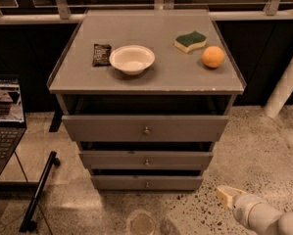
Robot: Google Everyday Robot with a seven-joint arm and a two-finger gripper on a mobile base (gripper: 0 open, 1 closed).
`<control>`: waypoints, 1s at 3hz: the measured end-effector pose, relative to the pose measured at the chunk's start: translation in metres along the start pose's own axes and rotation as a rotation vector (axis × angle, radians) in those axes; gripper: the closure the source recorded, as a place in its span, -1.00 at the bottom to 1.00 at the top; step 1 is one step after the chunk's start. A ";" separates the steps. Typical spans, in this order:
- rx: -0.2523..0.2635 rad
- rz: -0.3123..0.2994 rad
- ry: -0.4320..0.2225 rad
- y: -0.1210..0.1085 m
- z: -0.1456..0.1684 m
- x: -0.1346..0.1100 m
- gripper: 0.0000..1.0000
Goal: Open bottom drawer
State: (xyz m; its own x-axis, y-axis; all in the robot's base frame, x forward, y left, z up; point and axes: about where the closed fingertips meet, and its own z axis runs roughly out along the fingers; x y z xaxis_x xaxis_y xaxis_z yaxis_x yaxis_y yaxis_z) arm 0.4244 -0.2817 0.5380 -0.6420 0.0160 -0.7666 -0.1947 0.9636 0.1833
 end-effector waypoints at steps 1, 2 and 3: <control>0.055 0.062 0.036 -0.043 0.041 0.048 1.00; 0.111 0.149 0.007 -0.079 0.077 0.084 1.00; 0.092 0.187 0.021 -0.073 0.091 0.106 1.00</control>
Offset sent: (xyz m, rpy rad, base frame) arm 0.0284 -0.0815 -0.1986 0.1121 0.0288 -0.3213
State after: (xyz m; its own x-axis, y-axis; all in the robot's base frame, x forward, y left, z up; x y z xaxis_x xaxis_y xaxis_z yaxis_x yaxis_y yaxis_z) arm 0.4383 -0.3261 0.3876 -0.6763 0.1925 -0.7110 -0.0027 0.9646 0.2637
